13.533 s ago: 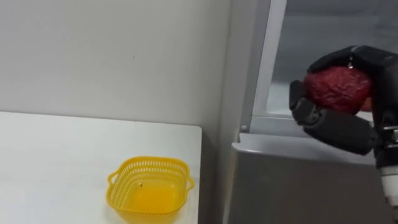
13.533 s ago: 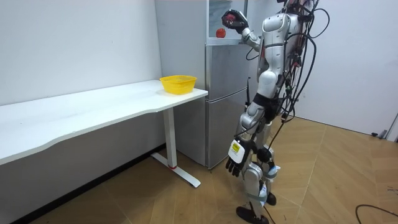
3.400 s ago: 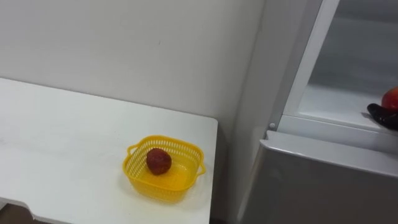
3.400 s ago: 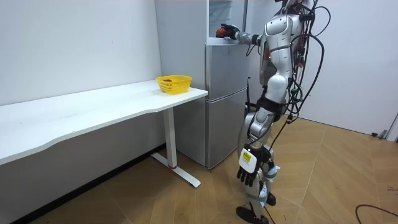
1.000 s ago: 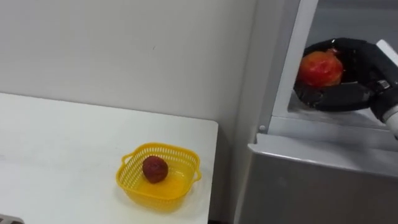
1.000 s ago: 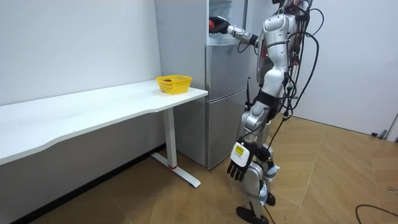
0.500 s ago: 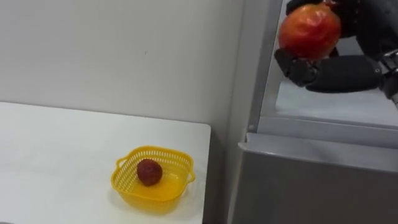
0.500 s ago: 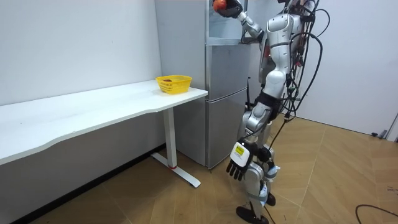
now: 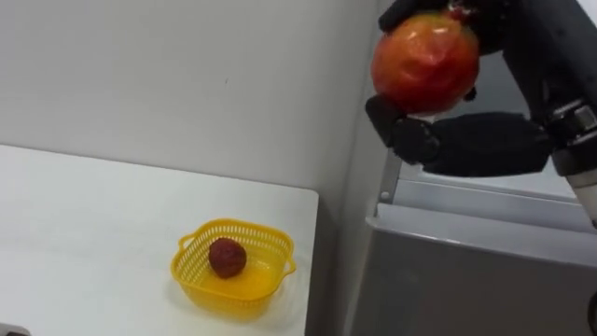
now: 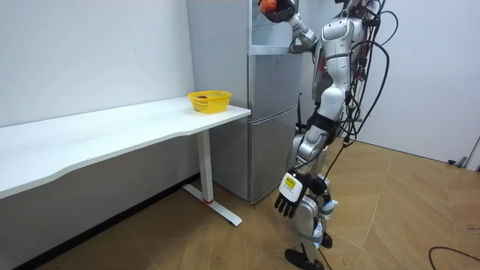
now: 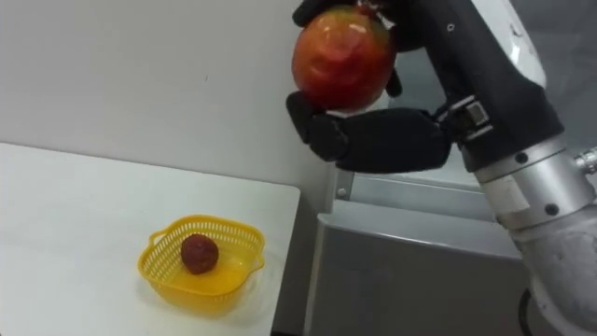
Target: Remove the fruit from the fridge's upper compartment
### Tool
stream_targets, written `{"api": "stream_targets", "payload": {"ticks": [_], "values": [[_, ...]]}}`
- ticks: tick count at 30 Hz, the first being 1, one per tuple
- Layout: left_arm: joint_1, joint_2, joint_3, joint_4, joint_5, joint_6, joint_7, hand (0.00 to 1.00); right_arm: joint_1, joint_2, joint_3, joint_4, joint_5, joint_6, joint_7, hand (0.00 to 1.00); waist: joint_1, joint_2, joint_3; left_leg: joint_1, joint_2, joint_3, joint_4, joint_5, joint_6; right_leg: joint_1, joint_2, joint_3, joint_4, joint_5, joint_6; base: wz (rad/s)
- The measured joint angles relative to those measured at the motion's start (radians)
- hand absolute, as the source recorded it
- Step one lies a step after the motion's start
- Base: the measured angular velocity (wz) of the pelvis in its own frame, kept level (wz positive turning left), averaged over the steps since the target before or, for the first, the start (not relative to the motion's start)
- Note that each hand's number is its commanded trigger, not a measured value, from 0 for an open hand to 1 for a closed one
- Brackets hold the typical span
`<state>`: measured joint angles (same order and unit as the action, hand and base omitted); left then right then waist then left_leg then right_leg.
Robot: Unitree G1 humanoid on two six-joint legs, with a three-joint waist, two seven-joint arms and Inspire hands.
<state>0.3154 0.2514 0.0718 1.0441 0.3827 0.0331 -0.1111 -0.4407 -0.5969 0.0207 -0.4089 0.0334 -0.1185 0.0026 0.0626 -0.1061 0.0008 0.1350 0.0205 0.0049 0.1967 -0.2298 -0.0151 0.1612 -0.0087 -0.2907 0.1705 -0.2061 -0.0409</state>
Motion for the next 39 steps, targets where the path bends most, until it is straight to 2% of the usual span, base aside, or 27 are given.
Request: {"api": "stream_targets", "payload": {"ticks": [4, 8, 11, 14, 16, 20, 29, 31, 33, 35, 39], "values": [[0.001, 0.000, -0.018, 0.000, 0.000, 0.001, -0.001, 0.00, 0.000, 0.017, 0.034, 0.000, -0.006, 0.009, 0.034, 1.00, 0.004, -0.001, 0.0003, -0.002, 0.000, -0.010, 0.001, 0.000, 0.000, -0.001, -0.001, -0.012, 0.001, 0.000, 0.000, 0.06], [-0.003, -0.002, -0.017, 0.002, 0.000, 0.002, -0.013, 0.00, 0.000, 0.024, 0.041, 0.002, -0.058, 0.013, 0.080, 1.00, 0.028, -0.005, 0.0012, -0.003, 0.000, -0.011, 0.001, 0.000, 0.000, -0.001, -0.001, -0.012, 0.001, 0.000, 0.000, 0.01], [-0.010, 0.001, -0.016, 0.002, 0.001, 0.002, -0.029, 0.00, -0.001, 0.024, 0.043, 0.006, -0.064, 0.017, 0.115, 1.00, 0.052, -0.023, 0.0098, -0.004, -0.001, -0.011, 0.001, 0.000, 0.000, -0.001, -0.002, -0.012, 0.000, -0.002, 0.000, 0.00], [-0.016, 0.001, -0.017, 0.004, 0.001, 0.002, -0.037, 0.00, -0.003, 0.024, 0.066, 0.016, -0.070, 0.023, 0.133, 1.00, 0.079, -0.045, 0.0093, -0.008, -0.002, -0.011, 0.002, 0.000, 0.000, -0.005, -0.002, -0.012, -0.002, -0.002, 0.000, 0.00], [-0.018, 0.004, -0.017, -0.002, 0.001, 0.004, -0.040, 0.00, -0.007, 0.024, 0.121, 0.060, -0.080, 0.026, 0.147, 1.00, 0.096, -0.060, 0.0044, -0.007, -0.002, -0.012, 0.002, 0.000, 0.000, -0.003, -0.002, -0.014, -0.001, -0.002, 0.000, 0.00], [-0.033, 0.005, -0.017, -0.009, 0.002, 0.005, -0.059, 0.00, -0.006, 0.024, 0.181, 0.130, -0.091, 0.049, 0.195, 1.00, 0.111, -0.070, 0.0079, -0.023, -0.007, -0.039, 0.010, 0.000, 0.000, -0.002, -0.005, -0.037, -0.001, -0.003, 0.001, 0.19], [-0.051, 0.015, -0.018, 0.032, -0.002, 0.030, -0.058, 0.00, -0.007, 0.024, 0.202, 0.405, -0.079, 0.077, 0.204, 1.00, 0.151, -0.085, 0.0096, -0.029, -0.011, -0.061, 0.010, 0.000, 0.000, -0.004, -0.007, -0.044, 0.000, -0.003, 0.002, 0.05], [-0.048, 0.021, -0.016, 0.034, -0.001, 0.032, -0.058, 0.00, -0.007, 0.023, 0.217, 0.482, -0.090, 0.083, 0.199, 1.00, 0.166, -0.099, 0.0089, -0.038, -0.011, -0.062, 0.011, 0.001, 0.001, -0.013, -0.007, -0.046, 0.001, -0.003, 0.002, 0.00], [-0.046, 0.033, -0.016, 0.031, 0.000, 0.033, -0.061, 0.00, -0.011, 0.018, 0.219, 0.486, -0.092, 0.086, 0.190, 1.00, 0.170, -0.116, 0.0030, -0.056, -0.011, -0.064, 0.019, 0.002, 0.000, -0.023, -0.007, -0.054, 0.000, -0.003, 0.002, 0.10], [-0.051, 0.045, -0.014, 0.030, 0.000, 0.033, -0.077, 0.00, -0.014, 0.013, 0.223, 0.528, -0.096, 0.083, 0.182, 1.00, 0.183, -0.132, 0.0076, -0.062, -0.013, -0.073, 0.030, 0.002, 0.000, -0.020, -0.008, -0.067, 0.001, -0.003, 0.002, 0.15], [-0.067, 0.049, -0.016, 0.034, 0.000, 0.033, -0.090, 0.00, -0.046, 0.010, 0.233, 0.605, -0.094, 0.067, 0.174, 1.00, 0.191, -0.144, 0.0142, -0.078, -0.012, -0.076, 0.041, -0.001, 0.000, -0.026, -0.008, -0.072, 0.005, -0.002, 0.000, 0.06]]}}
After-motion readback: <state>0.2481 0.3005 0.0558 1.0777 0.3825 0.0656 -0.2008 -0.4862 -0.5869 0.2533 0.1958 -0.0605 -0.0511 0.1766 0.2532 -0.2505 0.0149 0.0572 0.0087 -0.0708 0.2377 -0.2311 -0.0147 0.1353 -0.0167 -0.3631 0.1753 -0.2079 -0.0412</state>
